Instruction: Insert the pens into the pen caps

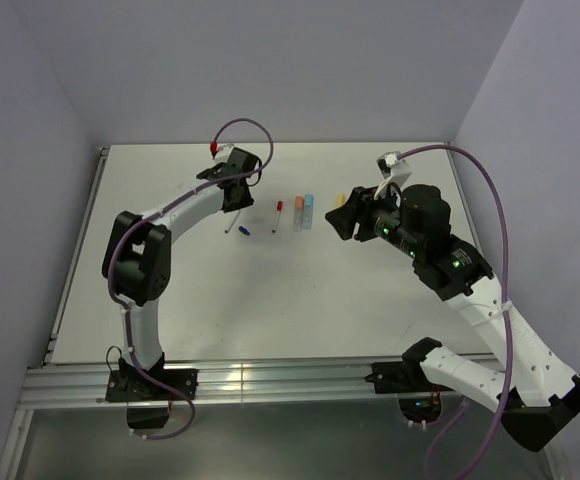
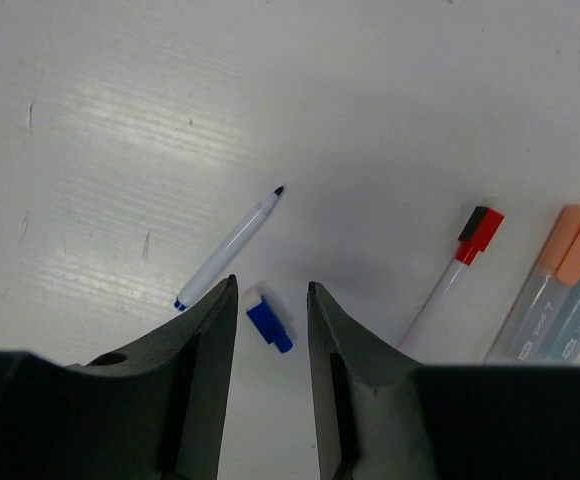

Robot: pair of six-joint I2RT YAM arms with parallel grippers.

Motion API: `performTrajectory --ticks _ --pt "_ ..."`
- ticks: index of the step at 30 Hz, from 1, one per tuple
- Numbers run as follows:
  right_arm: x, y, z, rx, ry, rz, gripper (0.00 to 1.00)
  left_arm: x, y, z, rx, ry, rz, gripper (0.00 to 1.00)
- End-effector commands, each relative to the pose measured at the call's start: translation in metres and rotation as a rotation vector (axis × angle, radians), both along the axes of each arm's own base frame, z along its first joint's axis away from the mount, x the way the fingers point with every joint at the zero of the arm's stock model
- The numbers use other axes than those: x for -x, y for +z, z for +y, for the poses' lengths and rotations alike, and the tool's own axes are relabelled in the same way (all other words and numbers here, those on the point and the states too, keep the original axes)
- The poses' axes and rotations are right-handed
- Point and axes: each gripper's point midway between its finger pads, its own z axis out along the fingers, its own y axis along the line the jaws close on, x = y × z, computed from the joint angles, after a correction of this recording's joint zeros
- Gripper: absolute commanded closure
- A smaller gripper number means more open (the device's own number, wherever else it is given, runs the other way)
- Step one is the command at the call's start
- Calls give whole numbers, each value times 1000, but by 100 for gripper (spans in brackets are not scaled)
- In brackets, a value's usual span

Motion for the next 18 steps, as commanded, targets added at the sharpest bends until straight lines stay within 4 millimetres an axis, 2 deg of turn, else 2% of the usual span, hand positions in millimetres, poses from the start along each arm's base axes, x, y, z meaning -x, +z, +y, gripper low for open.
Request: performTrajectory --ticks 1,2,6,11,18 --pt "-3 4 -2 -3 -14 -15 40 -26 12 -2 -21 -37 -45 61" --pt "-2 5 -2 -4 -14 -16 40 -26 3 -4 -13 -65 -17 61" --pt "-2 7 -4 -6 -17 -21 40 -34 -4 0 -66 -171 11 62" --pt "-1 7 -4 -7 -15 -22 40 -33 -12 6 -99 -239 29 56" --pt "-1 7 -4 -5 -18 -21 40 -35 -33 0 -128 -356 65 53"
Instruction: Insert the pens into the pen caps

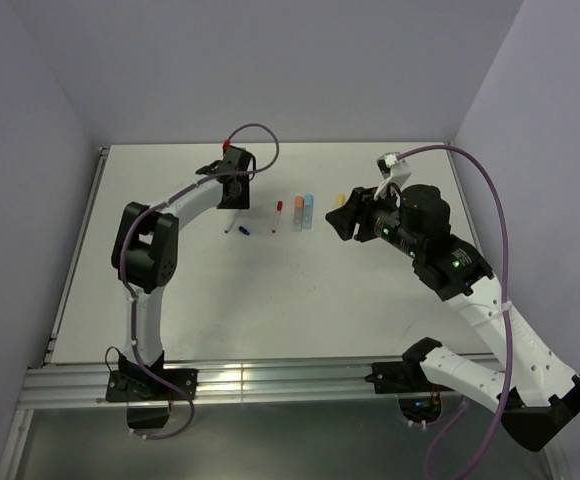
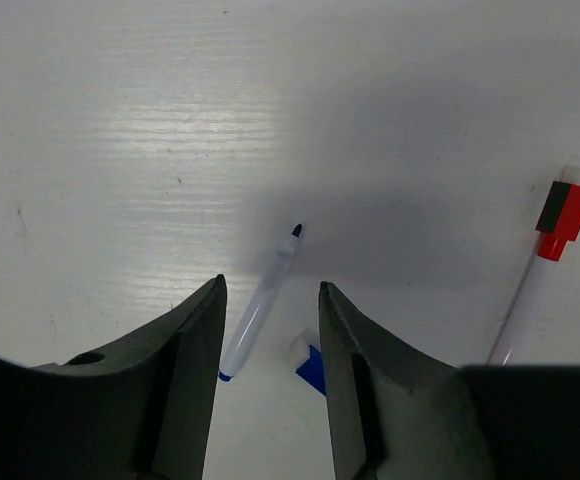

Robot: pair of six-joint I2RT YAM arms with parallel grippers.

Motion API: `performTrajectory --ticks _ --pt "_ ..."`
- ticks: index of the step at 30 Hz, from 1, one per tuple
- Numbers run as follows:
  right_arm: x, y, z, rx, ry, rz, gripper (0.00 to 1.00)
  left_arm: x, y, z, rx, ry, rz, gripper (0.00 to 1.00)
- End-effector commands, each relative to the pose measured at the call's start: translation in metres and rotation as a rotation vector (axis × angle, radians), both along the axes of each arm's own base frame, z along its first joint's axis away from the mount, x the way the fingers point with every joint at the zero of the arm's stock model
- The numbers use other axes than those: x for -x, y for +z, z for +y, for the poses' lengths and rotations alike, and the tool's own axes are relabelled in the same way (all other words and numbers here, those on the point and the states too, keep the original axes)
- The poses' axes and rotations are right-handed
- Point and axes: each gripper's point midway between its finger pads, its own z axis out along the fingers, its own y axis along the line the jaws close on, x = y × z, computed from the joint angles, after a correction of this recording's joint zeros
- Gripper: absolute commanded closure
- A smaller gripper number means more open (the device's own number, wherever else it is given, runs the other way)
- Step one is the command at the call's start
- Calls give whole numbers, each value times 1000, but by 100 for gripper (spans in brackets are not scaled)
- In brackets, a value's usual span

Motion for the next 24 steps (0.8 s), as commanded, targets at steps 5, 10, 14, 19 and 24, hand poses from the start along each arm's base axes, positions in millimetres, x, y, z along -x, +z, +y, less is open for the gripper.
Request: performTrajectory --ticks 5,10,14,19,24 --pt "-2 7 -4 -6 -21 -23 40 -13 -17 -5 -1 -81 17 54" --pt "-3 6 -5 -3 -26 -20 41 -15 -29 -1 17 -88 46 55" --pt "-3 6 -4 -4 -27 -17 44 -13 -37 1 20 -86 67 59" --pt "-3 4 -3 -3 -21 -12 46 -5 -49 1 34 -73 102 68" --pt "-3 4 -2 -5 -15 -9 49 5 -60 2 43 -57 137 85"
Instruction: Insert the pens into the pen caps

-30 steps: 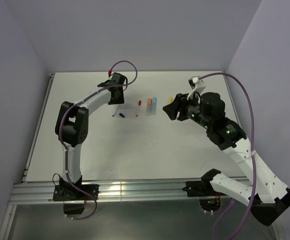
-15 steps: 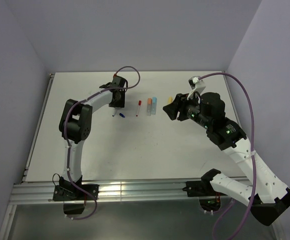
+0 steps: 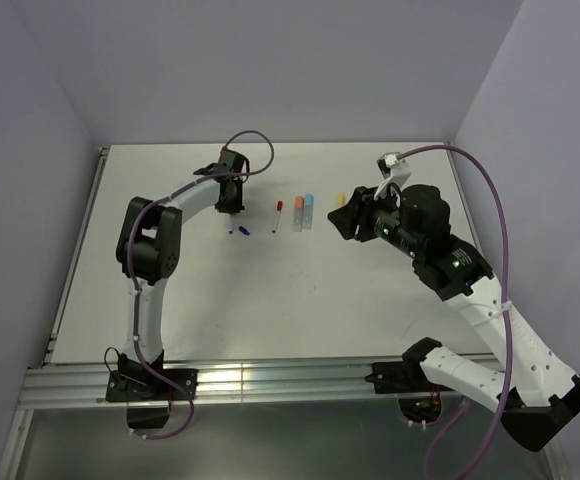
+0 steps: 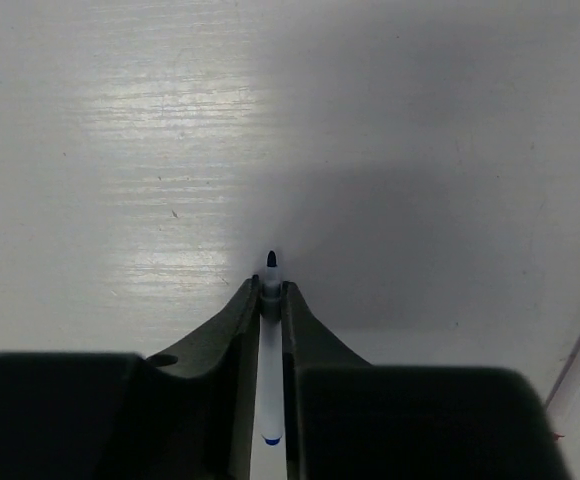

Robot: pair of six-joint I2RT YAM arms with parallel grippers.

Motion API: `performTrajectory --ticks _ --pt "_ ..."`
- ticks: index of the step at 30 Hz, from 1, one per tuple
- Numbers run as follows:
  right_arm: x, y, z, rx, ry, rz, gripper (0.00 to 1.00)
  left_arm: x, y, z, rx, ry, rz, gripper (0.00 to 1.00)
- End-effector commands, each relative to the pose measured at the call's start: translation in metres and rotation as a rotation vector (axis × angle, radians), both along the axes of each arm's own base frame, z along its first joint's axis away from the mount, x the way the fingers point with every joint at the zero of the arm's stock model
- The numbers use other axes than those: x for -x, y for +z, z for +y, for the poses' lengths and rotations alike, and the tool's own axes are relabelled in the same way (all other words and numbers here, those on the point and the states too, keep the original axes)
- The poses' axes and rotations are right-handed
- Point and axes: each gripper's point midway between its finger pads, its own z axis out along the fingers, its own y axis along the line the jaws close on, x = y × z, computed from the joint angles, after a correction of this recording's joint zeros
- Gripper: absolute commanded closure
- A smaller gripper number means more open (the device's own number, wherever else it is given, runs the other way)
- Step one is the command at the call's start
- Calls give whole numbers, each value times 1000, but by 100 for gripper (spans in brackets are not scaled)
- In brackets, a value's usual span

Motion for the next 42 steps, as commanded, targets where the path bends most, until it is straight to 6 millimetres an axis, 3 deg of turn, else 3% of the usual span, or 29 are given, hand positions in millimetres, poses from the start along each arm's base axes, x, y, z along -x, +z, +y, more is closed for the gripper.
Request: performTrajectory --ticks 1,4,8,11,12,14,15,17,20,22,23,25,28,29,37,42 --pt "-3 4 -1 -7 -9 -9 49 14 -22 -5 23 0 65 87" --pt "-2 4 1 -6 4 -7 50 17 -25 -5 30 14 74 100" --pt "-1 4 3 -11 14 -5 48 15 -6 -4 47 44 33 100" --pt "1 4 9 -26 48 -3 46 11 34 -4 84 78 -39 100" --pt "1 4 12 -32 59 -2 46 10 60 -4 109 86 -85 100" --pt "5 5 20 -47 109 1 46 11 87 -8 162 99 -127 100" --pt "5 4 23 -51 128 6 46 12 116 -10 197 101 -177 100" --pt "12 7 34 -79 198 5 46 18 143 -18 281 97 -205 100" --pt "17 10 47 -127 275 -2 46 37 209 -32 441 63 -308 100" --pt "15 12 57 -168 316 -11 45 49 227 -42 506 54 -338 100" --pt "19 12 63 -191 359 -4 45 57 254 -49 564 28 -394 100" --pt "14 13 74 -229 390 -7 46 75 265 -65 631 6 -400 100" --pt "8 23 84 -288 416 -40 46 100 300 -85 766 -37 -471 100" --pt "6 26 85 -301 418 -50 46 108 320 -88 810 -53 -522 100" --pt "-7 44 96 -358 427 -86 43 157 354 -126 972 -151 -574 100" --pt "-16 38 97 -340 401 -64 43 166 367 -134 984 -161 -603 100"
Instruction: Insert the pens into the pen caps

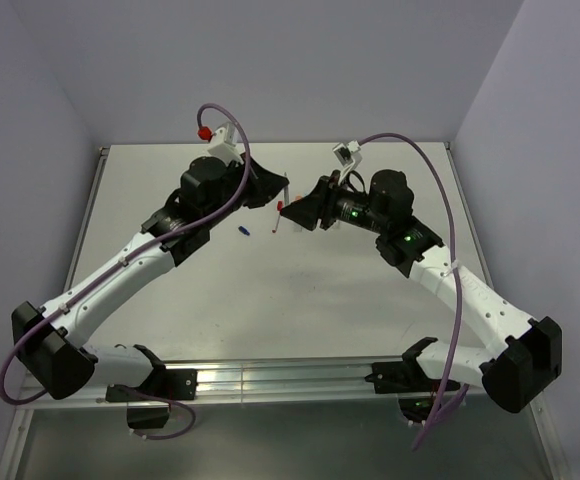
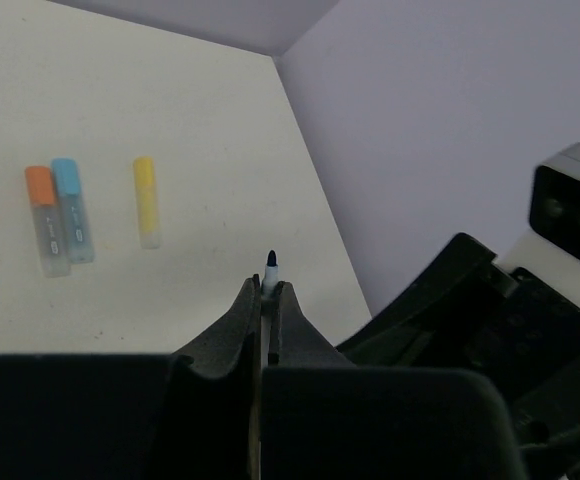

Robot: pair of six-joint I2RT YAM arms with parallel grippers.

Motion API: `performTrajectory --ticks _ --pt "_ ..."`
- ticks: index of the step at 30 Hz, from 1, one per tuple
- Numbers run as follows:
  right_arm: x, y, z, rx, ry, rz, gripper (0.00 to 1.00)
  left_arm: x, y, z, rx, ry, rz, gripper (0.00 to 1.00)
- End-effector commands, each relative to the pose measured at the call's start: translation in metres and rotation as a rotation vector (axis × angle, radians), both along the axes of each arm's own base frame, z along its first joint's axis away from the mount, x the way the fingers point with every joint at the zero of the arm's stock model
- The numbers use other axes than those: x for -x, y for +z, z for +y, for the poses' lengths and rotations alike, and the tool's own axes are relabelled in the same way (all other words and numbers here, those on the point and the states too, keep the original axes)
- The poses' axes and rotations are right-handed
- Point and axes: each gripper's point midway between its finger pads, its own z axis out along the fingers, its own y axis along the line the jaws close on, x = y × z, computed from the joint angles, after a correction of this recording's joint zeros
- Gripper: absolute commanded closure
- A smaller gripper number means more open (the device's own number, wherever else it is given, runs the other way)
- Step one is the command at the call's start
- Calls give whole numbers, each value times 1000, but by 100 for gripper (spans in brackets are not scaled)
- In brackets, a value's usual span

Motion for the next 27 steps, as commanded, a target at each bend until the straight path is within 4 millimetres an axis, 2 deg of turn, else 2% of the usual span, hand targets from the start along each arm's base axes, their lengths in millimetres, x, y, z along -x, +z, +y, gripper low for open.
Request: performTrajectory --ticks 1,6,11,18,21,27 --pt "-9 26 1 -37 -19 -60 43 11 49 -2 102 6 -104 100" --pt "-13 25 0 -26 -38 -62 43 17 58 -9 103 -9 -121 100" --pt "-16 28 1 -32 -44 -57 44 22 56 -17 103 -31 -121 100" --pt "-16 25 3 -25 -38 -35 62 29 59 -25 127 -60 -143 100" --pt "-17 23 0 -16 -56 -27 81 33 62 -25 133 -48 -158 100" --pt "-20 20 -4 16 -83 -13 100 38 71 -18 170 -33 -199 100"
